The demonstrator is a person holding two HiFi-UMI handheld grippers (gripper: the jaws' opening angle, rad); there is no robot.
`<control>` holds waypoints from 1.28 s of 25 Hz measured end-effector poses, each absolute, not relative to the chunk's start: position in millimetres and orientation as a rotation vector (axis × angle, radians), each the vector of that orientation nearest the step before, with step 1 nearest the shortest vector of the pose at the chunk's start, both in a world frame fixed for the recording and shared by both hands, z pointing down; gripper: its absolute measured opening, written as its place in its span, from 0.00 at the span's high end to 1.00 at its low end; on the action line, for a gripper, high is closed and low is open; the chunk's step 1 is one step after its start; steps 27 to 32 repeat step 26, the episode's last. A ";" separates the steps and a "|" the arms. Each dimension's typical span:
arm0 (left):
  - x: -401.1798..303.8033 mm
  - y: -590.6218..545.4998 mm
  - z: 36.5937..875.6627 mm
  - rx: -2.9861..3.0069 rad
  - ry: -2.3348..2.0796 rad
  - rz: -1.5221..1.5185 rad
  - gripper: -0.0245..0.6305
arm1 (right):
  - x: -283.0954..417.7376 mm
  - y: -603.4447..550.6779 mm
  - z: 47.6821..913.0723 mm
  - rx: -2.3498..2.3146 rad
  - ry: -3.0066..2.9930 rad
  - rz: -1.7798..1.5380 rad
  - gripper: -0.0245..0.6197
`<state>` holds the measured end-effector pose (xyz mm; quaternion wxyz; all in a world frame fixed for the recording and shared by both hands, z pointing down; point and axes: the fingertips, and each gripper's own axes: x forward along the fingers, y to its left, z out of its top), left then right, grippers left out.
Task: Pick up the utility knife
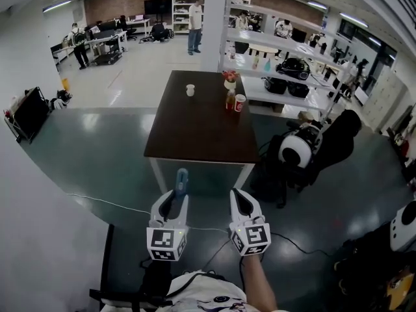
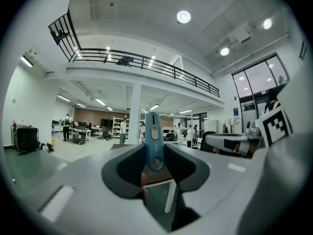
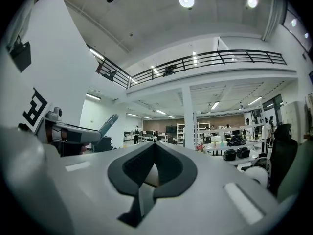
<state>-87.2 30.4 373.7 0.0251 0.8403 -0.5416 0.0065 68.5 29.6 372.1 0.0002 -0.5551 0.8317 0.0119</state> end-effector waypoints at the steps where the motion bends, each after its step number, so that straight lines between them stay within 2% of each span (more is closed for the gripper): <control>1: -86.3 29.5 372.5 2.600 -1.676 0.017 0.78 | 68.0 28.4 371.0 -1.740 2.617 0.041 0.96; 32: -60.0 17.7 375.3 2.618 -1.640 0.032 0.78 | 93.2 20.2 373.3 -1.764 2.594 0.022 0.96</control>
